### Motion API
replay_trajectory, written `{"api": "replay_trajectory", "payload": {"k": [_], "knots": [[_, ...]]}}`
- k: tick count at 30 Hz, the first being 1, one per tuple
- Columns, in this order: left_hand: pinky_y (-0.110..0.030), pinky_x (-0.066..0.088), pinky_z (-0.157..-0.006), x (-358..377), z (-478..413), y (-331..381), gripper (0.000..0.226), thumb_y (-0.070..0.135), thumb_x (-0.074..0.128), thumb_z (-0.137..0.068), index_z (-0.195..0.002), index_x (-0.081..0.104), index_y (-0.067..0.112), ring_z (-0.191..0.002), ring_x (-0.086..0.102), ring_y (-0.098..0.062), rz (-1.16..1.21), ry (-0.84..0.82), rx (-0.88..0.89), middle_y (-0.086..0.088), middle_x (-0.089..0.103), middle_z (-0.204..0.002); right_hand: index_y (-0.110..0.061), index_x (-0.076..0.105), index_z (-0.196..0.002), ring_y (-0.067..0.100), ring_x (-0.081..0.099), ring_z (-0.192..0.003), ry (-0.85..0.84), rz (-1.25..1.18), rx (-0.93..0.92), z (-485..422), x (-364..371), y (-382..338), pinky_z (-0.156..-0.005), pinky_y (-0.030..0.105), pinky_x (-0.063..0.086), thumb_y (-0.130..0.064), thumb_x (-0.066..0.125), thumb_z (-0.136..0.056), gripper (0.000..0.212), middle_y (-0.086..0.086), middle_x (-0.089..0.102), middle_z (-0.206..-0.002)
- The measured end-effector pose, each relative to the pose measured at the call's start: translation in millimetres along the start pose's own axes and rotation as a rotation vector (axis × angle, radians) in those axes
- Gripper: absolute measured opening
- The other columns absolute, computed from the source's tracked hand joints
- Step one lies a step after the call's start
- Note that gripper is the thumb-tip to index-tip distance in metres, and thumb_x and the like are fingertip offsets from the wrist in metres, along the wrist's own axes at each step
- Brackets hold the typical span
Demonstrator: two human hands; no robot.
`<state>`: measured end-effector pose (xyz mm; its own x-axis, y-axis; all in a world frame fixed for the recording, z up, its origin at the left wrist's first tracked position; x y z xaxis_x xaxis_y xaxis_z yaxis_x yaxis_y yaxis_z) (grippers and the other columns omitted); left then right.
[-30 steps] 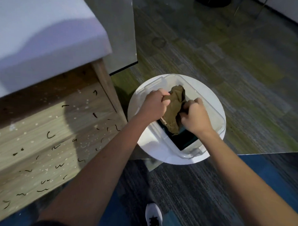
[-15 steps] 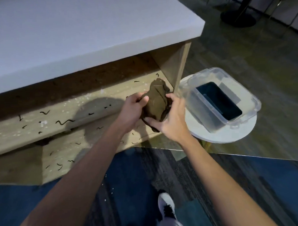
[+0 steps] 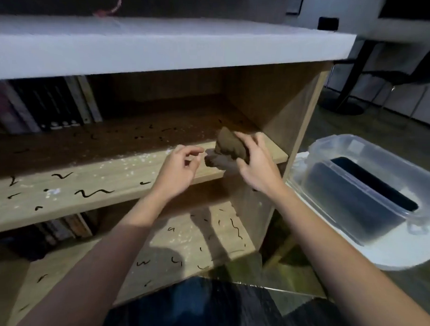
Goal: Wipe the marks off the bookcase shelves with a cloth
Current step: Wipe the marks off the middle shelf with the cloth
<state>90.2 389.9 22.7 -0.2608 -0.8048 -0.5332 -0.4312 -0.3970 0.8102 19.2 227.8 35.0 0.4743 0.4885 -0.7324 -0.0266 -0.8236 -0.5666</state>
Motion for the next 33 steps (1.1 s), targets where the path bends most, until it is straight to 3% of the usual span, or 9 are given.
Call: {"api": "replay_trajectory", "payload": {"k": [3, 6, 10, 15, 20, 23, 27, 30, 33], "knots": [[-0.036, 0.033, -0.103, 2.7, -10.9, -27.8, 0.027, 0.028, 0.045, -0.096, -0.12, 0.057, 0.023, -0.115, 0.042, -0.016, -0.454, 0.084, 0.204, 0.002, 0.05, -0.119, -0.026, 0.048, -0.126, 0.022, 0.05, -0.109, 0.094, 0.097, -0.064, -24.8, -2.9, 5.2, -0.092, 0.035, 0.044, -0.01, 0.06, -0.084, 0.047, 0.004, 0.048, -0.121], [-0.036, 0.023, -0.108, 4.3, -14.2, -40.9, 0.032, 0.034, 0.041, -0.097, -0.123, 0.055, 0.022, -0.122, 0.038, -0.017, -0.603, 0.176, 0.326, 0.002, 0.049, -0.126, -0.025, 0.058, -0.12, 0.023, 0.052, -0.105, 0.156, 0.169, -0.046, -49.2, 4.0, 18.0, -0.09, 0.035, 0.046, -0.012, 0.056, -0.087, 0.036, 0.004, 0.053, -0.116], [-0.04, 0.024, -0.108, 9.4, -21.7, -41.7, 0.043, 0.042, 0.034, -0.097, -0.131, 0.048, 0.02, -0.13, 0.032, -0.017, -0.603, 0.245, 0.264, 0.002, 0.042, -0.138, -0.021, 0.062, -0.114, 0.026, 0.054, -0.103, 0.219, 0.202, 0.011, -75.6, 22.9, 36.4, -0.088, 0.04, 0.048, -0.009, 0.05, -0.087, 0.032, 0.005, 0.059, -0.114], [-0.045, 0.025, -0.11, 11.5, -24.9, -43.8, 0.049, 0.047, 0.029, -0.097, -0.137, 0.04, 0.02, -0.135, 0.029, -0.019, -0.635, 0.241, 0.204, 0.0, 0.036, -0.145, -0.016, 0.061, -0.115, 0.029, 0.055, -0.102, 0.092, 0.342, 0.015, -79.3, 47.6, 29.1, -0.088, 0.041, 0.048, -0.009, 0.049, -0.086, 0.033, 0.009, 0.064, -0.109], [-0.042, 0.022, -0.111, 10.4, -23.4, -41.8, 0.049, 0.045, 0.027, -0.098, -0.138, 0.038, 0.019, -0.137, 0.026, -0.017, -0.601, 0.275, 0.219, -0.001, 0.035, -0.147, -0.015, 0.064, -0.11, 0.022, 0.061, -0.086, -0.053, 0.07, -0.083, -67.7, 33.6, 3.7, -0.072, 0.031, 0.053, 0.001, 0.047, -0.084, 0.035, 0.004, 0.064, -0.096], [-0.04, 0.022, -0.112, 9.6, -23.2, -41.2, 0.046, 0.041, 0.029, -0.098, -0.137, 0.04, 0.019, -0.136, 0.028, -0.016, -0.563, 0.308, 0.245, 0.0, 0.038, -0.145, -0.011, 0.058, -0.121, 0.023, 0.059, -0.095, 0.122, 0.127, -0.056, -90.5, 15.4, 6.6, -0.083, 0.037, 0.053, -0.001, 0.049, -0.086, 0.038, 0.008, 0.063, -0.106], [-0.039, 0.024, -0.11, 9.3, -23.0, -41.8, 0.043, 0.038, 0.031, -0.098, -0.135, 0.042, 0.018, -0.134, 0.031, -0.016, -0.524, 0.316, 0.235, 0.0, 0.04, -0.142, -0.014, 0.063, -0.11, 0.027, 0.058, -0.098, -0.018, 0.215, 0.059, -91.3, 38.5, 13.7, -0.086, 0.042, 0.051, -0.012, 0.053, -0.085, 0.027, 0.009, 0.065, -0.106], [-0.037, 0.028, -0.107, 7.6, -21.6, -39.8, 0.04, 0.035, 0.033, -0.098, -0.133, 0.045, 0.019, -0.131, 0.033, -0.015, -0.479, 0.335, 0.247, 0.0, 0.043, -0.139, -0.018, 0.064, -0.114, 0.029, 0.045, -0.111, -0.039, 0.285, -0.056, -63.1, 60.5, 5.0, -0.096, 0.042, 0.039, -0.02, 0.049, -0.088, 0.029, 0.004, 0.057, -0.117], [-0.031, 0.029, -0.104, 4.4, -15.8, -35.1, 0.033, 0.027, 0.038, -0.098, -0.127, 0.052, 0.019, -0.129, 0.035, -0.013, -0.346, 0.327, 0.308, 0.002, 0.046, -0.137, -0.015, 0.064, -0.112, 0.021, 0.045, -0.11, -0.005, 0.091, -0.193, -31.7, 64.0, -8.7, -0.099, 0.037, 0.041, -0.013, 0.047, -0.092, 0.027, 0.001, 0.055, -0.118]]}}
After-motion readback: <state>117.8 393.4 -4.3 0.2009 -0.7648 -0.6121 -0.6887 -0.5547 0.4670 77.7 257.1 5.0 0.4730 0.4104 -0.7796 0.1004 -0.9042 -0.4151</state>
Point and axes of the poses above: each hand's wrist, its own z-axis away from the middle knuckle, its own x-axis out of the palm, y = z × x, the point moved 3 cm from there along -z, towards the middle knuckle
